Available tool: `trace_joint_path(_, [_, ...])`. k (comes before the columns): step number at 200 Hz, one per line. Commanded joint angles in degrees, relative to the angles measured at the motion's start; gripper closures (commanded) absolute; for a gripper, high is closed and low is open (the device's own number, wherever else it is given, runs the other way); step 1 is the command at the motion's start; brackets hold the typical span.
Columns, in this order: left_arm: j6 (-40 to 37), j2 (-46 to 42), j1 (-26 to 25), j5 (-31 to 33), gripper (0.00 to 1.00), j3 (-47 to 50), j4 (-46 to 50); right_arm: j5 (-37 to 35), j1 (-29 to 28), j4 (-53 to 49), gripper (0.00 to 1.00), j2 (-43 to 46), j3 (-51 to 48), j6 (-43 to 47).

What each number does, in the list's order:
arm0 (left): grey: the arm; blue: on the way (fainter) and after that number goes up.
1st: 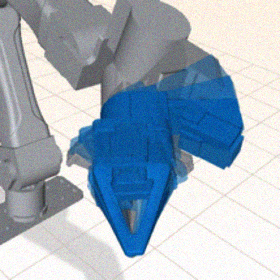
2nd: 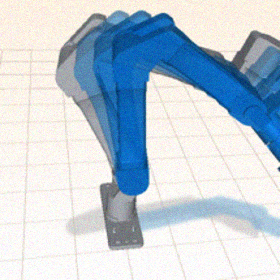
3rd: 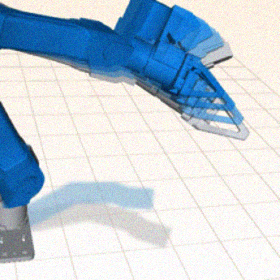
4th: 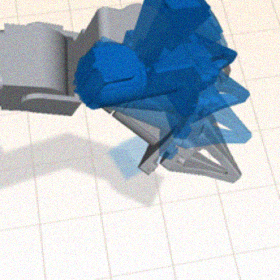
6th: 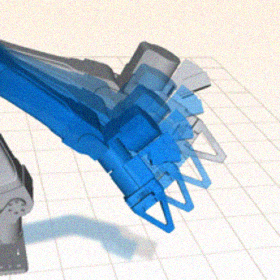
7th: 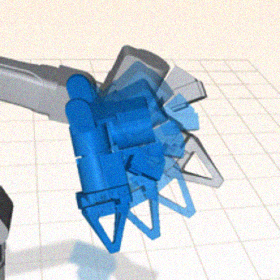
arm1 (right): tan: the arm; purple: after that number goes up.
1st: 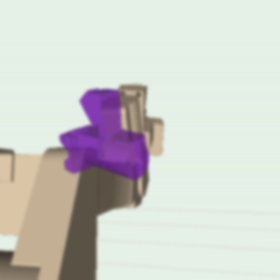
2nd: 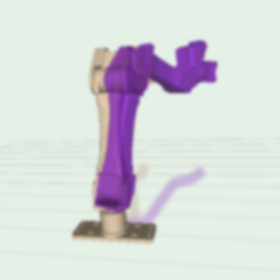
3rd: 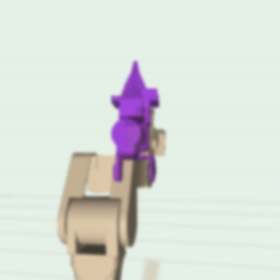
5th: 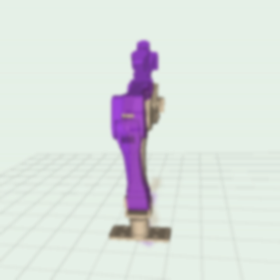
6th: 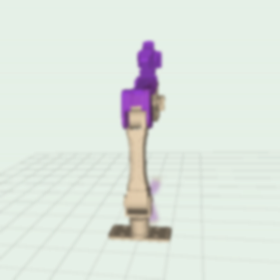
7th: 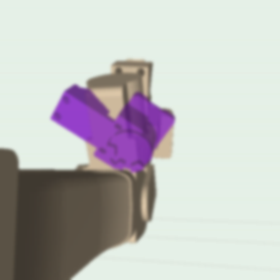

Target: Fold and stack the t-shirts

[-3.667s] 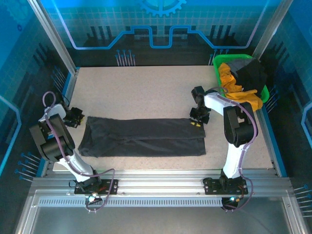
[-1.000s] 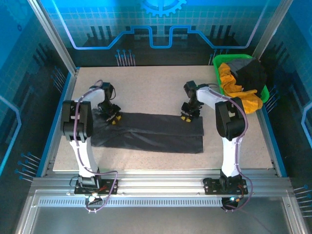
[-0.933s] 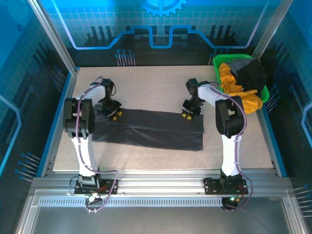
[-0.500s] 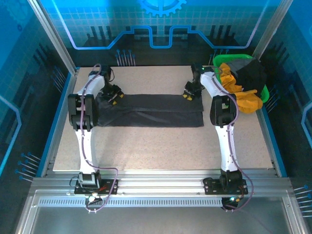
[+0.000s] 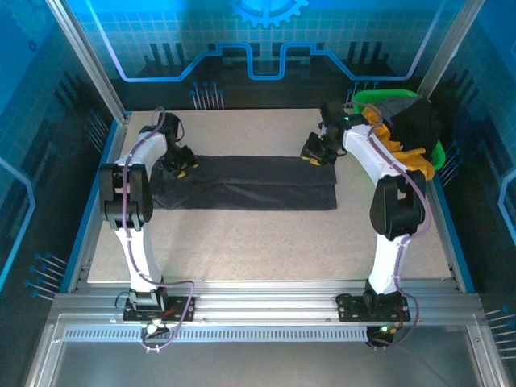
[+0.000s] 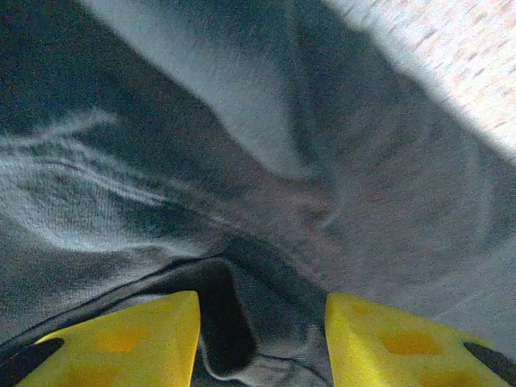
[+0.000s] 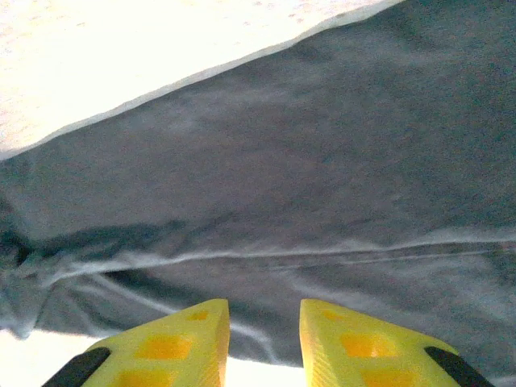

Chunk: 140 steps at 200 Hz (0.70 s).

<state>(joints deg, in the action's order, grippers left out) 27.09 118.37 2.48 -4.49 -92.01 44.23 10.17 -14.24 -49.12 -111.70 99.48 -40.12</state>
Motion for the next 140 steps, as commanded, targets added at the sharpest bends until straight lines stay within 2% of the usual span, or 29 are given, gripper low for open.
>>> trace_joint_path(1, [-4.4, -1.4, -1.0, 0.2, 0.56, 2.0, -2.4, 4.5, -1.5, 3.5, 0.69, 3.6, -2.8, 1.0])
trace_joint_path(31, [-3.5, -0.9, -1.4, 0.1, 0.65, 3.5, -3.9, 5.1, -3.1, 3.2, 0.69, 5.3, -2.9, 0.5])
trace_joint_path(66, [-1.5, -3.4, -1.9, 0.8, 0.94, 4.5, -2.2, 4.5, -3.7, 3.0, 0.69, 6.4, -4.0, 0.2])
trace_joint_path(76, [0.1, -4.3, -2.1, 1.0, 0.99, 4.5, 0.1, 4.4, -3.7, 3.2, 0.69, 6.7, -4.4, 0.3])
trace_joint_path(105, [7.7, -8.0, -4.3, 1.9, 1.00, 6.1, 6.7, 4.2, -3.6, 3.5, 0.69, 7.5, -5.8, 0.5])
trace_joint_path(140, [19.7, -13.2, -8.8, -0.7, 1.00, 13.9, 5.8, 4.4, -3.6, 4.4, 0.69, 8.2, -8.2, 0.2])
